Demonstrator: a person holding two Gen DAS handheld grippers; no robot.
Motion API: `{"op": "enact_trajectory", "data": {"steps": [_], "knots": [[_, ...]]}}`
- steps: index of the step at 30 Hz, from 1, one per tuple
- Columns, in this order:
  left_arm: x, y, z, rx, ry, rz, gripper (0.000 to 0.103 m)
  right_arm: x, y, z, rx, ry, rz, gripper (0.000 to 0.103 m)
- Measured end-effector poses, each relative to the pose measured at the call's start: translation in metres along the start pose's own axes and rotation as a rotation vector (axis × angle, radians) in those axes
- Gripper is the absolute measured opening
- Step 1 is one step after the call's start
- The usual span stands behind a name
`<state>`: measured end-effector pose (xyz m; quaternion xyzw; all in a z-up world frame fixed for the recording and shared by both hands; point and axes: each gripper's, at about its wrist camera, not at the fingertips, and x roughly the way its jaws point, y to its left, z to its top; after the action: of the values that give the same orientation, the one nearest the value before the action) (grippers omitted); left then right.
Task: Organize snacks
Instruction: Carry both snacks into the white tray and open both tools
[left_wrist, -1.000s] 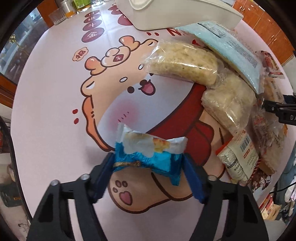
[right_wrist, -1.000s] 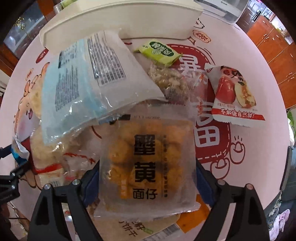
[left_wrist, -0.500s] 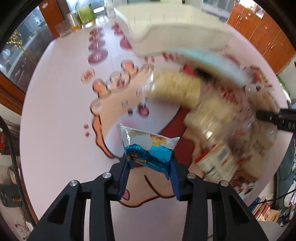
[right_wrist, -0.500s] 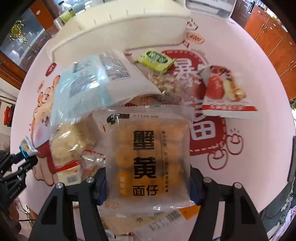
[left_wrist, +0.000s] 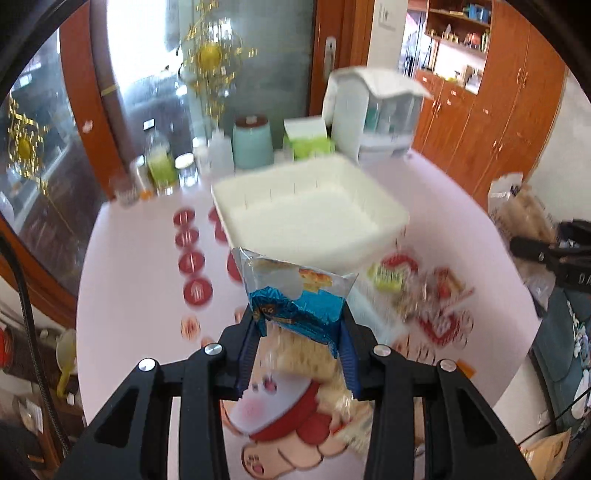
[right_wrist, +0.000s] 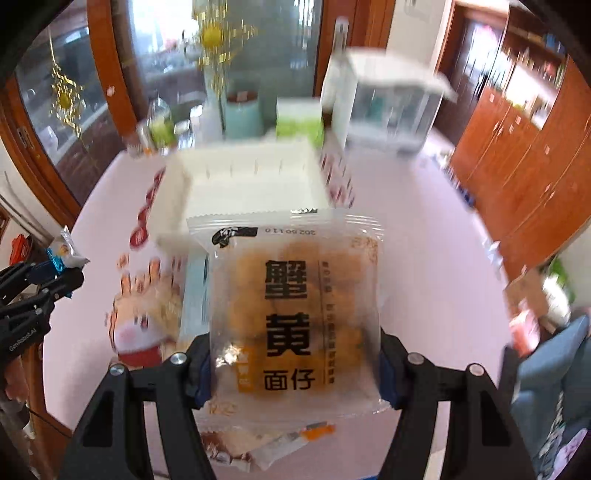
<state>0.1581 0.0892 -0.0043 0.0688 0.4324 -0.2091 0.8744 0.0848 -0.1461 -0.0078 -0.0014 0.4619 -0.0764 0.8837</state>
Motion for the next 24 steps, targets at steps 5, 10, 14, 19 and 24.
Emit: {"op": "enact_trajectory", "data": {"steps": [5, 10, 14, 19, 24], "knots": [[-0.001, -0.003, 0.063, -0.014, -0.055, 0.056, 0.038, -0.021, -0.013, 0.07, -0.039, -0.106, -0.027, 0.069], [0.033, -0.002, 0.119, -0.08, -0.05, 0.12, 0.038, 0.009, -0.022, 0.134, -0.081, -0.137, 0.014, 0.07], [0.079, 0.003, 0.145, -0.15, -0.007, 0.169, 0.038, 0.054, -0.026, 0.169, -0.101, -0.099, 0.075, 0.071], [0.142, 0.009, 0.155, -0.234, 0.066, 0.221, 0.038, 0.127, -0.022, 0.184, -0.137, 0.006, 0.156, 0.072], [0.198, 0.013, 0.148, -0.294, 0.14, 0.253, 0.038, 0.198, -0.008, 0.185, -0.175, 0.093, 0.198, 0.073]]}}
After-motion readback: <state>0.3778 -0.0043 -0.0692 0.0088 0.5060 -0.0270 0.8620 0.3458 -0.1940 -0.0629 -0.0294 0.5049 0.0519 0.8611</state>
